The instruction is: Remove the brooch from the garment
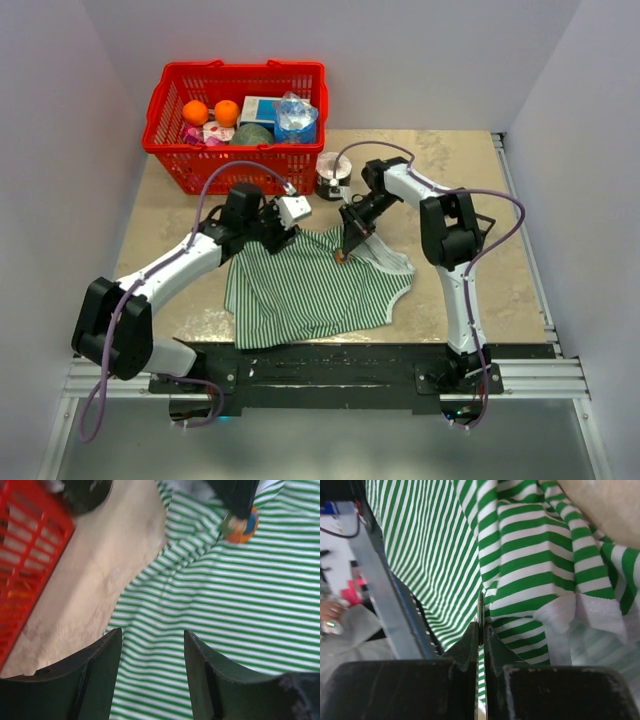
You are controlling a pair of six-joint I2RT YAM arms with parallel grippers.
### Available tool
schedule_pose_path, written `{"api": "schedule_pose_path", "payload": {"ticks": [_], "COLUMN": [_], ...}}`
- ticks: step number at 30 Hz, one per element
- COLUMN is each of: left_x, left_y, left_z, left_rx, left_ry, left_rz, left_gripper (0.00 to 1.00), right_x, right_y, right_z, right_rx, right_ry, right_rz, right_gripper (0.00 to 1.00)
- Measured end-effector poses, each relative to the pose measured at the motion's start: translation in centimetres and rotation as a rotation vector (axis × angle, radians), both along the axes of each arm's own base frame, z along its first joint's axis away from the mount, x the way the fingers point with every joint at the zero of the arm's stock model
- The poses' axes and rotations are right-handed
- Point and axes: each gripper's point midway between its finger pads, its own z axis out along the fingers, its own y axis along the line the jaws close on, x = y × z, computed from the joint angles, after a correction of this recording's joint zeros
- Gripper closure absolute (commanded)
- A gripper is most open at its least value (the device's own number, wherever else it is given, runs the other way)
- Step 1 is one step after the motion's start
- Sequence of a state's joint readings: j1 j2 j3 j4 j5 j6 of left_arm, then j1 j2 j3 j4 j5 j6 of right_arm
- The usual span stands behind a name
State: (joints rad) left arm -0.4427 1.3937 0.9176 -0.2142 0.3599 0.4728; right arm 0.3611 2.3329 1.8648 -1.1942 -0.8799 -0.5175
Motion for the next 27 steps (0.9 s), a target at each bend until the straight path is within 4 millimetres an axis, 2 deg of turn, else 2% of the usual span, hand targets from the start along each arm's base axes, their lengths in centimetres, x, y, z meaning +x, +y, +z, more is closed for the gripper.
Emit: {"api": "schedule_pose_path", "payload": {"ticks": [3, 7, 13, 19, 23, 27], "left_x": [-1.0, -2.7, -3.6, -4.8, -5.5, -4.6], "left_y": [-3.4, -7.2, -9.4, -12.6, -14.5, -14.6], "left_z": [0.8, -0.4, -2.8, -4.4, -5.0, -4.7], "left_rx": [-0.02, -0.029, -0.034, -0.044, -0.029, -0.007], "left_ry": [-0.049, -0.039, 0.022, 0.033, 0.016, -0.036], "left_rz": [-0.085, -0.175, -0.198, -0.229, -0.26, -0.24], "left_gripper": [0.43, 0.44, 0.43, 0.43, 0.46, 0.49], "right_x": [-0.9, -1.2, -2.3, -4.6, -4.2, -3.4], "right_y": [-0.1, -0.2, -1.0, -0.1, 0.8, 0.8], "right_z": [-0.3, -0.3, -0.5, 0.0, 2.0, 2.6], "right_rx": [-0.044, -0.072, -0.069, 0.062, 0.179, 0.208], "right_ry": [0.106, 0.199, 0.394, 0.691, 0.798, 0.826], "right_rz": [-0.075, -0.162, -0.315, -0.448, -0.482, -0.497], "right_gripper": [1.0, 1.0, 1.0, 1.0, 1.0, 1.0]}}
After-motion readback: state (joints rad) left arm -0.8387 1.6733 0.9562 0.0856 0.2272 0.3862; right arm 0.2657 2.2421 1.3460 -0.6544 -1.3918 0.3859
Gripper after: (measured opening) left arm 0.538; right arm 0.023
